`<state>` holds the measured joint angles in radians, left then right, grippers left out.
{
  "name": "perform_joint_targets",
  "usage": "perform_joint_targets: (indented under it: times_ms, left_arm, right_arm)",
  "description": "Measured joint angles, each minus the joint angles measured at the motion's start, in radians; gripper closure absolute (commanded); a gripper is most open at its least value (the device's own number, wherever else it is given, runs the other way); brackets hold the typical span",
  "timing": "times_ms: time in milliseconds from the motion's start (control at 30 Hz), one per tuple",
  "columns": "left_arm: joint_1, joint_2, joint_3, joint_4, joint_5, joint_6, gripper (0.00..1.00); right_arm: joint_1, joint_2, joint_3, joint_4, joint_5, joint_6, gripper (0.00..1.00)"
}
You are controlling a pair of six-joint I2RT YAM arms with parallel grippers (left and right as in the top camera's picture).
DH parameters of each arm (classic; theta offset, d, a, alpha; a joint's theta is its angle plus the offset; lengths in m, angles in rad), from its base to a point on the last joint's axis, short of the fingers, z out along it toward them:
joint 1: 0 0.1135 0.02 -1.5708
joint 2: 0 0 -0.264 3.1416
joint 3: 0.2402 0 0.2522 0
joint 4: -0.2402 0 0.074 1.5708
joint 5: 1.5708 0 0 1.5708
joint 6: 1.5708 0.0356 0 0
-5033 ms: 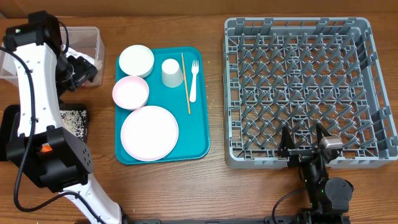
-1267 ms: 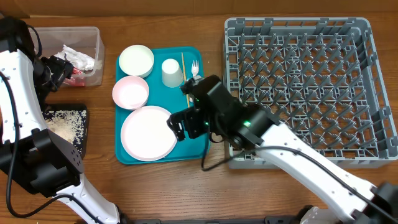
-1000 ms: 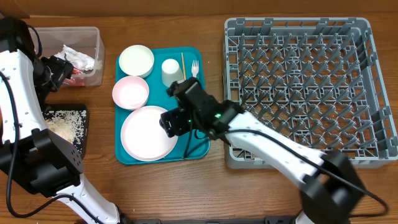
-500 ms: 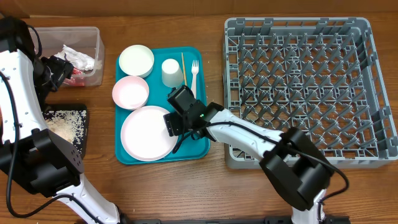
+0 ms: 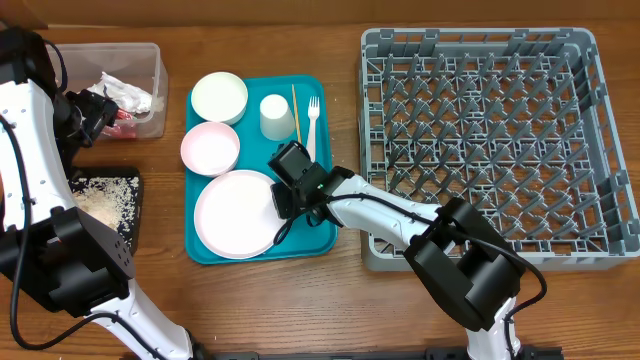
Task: Sort waste into correct bins and load items into the dishwasher rack
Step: 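Grip the white plate rim with the right gripper and lift it, then carry the plate right and stand it upright in the dish rack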
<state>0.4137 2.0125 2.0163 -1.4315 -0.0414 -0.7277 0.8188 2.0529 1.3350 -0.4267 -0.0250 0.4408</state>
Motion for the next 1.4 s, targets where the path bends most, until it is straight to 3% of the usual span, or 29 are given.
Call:
perform_joint_targets:
  times_ms: [433, 1033, 1400]
  left_arm:
    - [0.0, 0.0, 0.0, 0.0, 0.0, 0.0, 0.0]
    - [0.0, 0.0, 0.0, 0.0, 0.0, 0.0, 0.0]
    - [0.0, 0.0, 0.0, 0.0, 0.0, 0.0, 0.0]
  right_arm:
    - [0.0, 0.003, 0.019, -0.082, 0.002, 0.024, 0.96]
    - [-0.014, 0.018, 0.33, -0.479, -0.019, 0.03, 0.96]
    - [-0.106, -0.069, 0.369, -0.571, -0.019, 0.026, 0.96]
